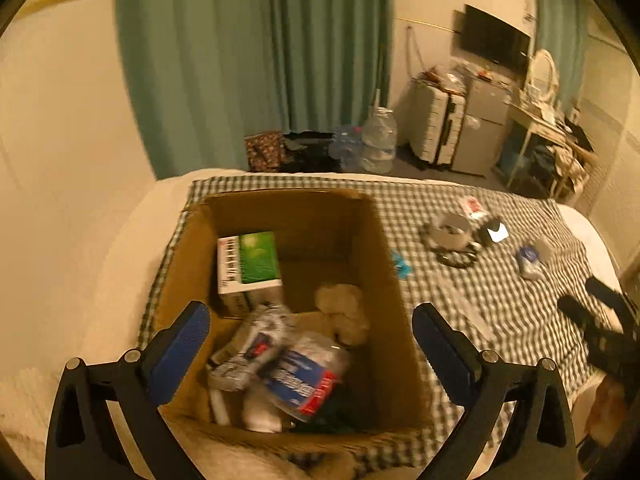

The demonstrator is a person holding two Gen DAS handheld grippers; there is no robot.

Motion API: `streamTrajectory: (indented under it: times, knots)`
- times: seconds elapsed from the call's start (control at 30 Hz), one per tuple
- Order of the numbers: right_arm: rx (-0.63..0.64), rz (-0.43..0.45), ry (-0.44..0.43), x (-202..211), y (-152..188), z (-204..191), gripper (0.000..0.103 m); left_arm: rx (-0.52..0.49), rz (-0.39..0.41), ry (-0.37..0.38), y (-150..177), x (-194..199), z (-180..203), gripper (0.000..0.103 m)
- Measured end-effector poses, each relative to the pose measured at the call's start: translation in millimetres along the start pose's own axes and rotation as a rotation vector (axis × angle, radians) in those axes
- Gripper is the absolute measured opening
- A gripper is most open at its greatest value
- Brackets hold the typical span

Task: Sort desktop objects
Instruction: 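Move both grippers back toward the clear comb and blue tissue pack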

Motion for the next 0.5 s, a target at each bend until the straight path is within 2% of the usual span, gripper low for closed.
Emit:
streamTrajectory:
  times: [0.13, 0.33, 0.5]
  knots:
    - [-0.123, 0.051, 0.056, 20, -10, 56, 0.098, -0.033, -0.013, -0.002, 6, 6, 40, 0.103]
    - [-0.087, 0.111, 0.150, 38, -14, 104, 0.098, -0.004, -0.098, 0.063, 24, -6, 113, 0.103]
    - [-0.094, 0.087, 0.180, 25, 7, 135, 0.098, -0.029, -0.154, 0.056, 36, -32, 174, 0.103]
Point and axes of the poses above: each gripper's, at about its wrist camera, not at the fingertips, and x roughly against the way its jaws point, z to its right, y to its underside, the point moved 7 cm from there along -x, roughly the way its jaws point, and after that the axes turned 2 degrees about -x, right-handed, at the moved point
